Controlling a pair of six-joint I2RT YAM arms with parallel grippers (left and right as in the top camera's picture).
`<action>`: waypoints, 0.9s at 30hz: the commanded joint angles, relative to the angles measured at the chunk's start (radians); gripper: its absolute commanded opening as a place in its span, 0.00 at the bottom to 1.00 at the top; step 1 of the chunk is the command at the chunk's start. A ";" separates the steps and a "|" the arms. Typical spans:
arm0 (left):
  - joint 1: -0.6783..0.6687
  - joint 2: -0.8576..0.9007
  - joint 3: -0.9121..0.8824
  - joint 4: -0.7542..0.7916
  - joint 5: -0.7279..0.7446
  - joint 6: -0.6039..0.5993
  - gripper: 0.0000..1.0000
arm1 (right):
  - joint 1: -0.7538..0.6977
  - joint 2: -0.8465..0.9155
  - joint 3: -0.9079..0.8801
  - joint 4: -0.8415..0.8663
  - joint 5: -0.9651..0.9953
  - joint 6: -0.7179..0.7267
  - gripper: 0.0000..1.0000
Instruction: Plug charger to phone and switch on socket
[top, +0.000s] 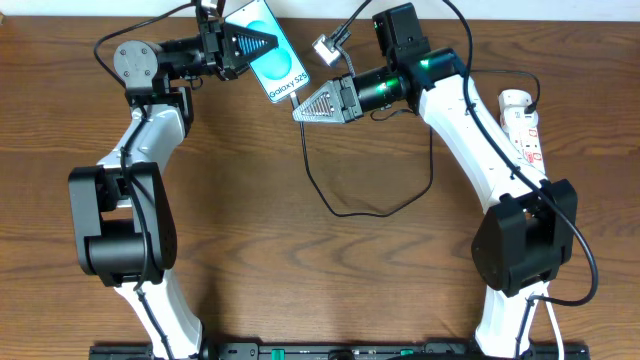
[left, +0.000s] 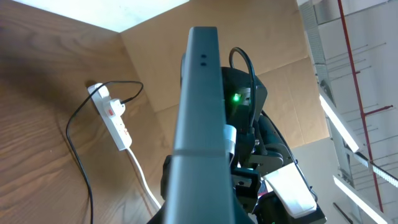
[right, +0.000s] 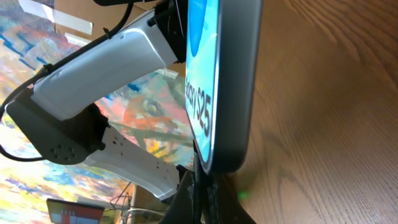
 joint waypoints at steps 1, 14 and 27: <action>-0.027 -0.008 0.017 0.016 0.066 0.025 0.07 | -0.011 0.010 0.002 0.014 -0.028 0.000 0.01; -0.027 -0.008 0.016 0.016 0.066 0.024 0.07 | -0.011 0.010 0.002 0.007 -0.027 0.000 0.01; -0.027 -0.008 0.016 0.016 0.066 0.024 0.07 | -0.010 0.010 0.002 -0.005 -0.024 -0.001 0.01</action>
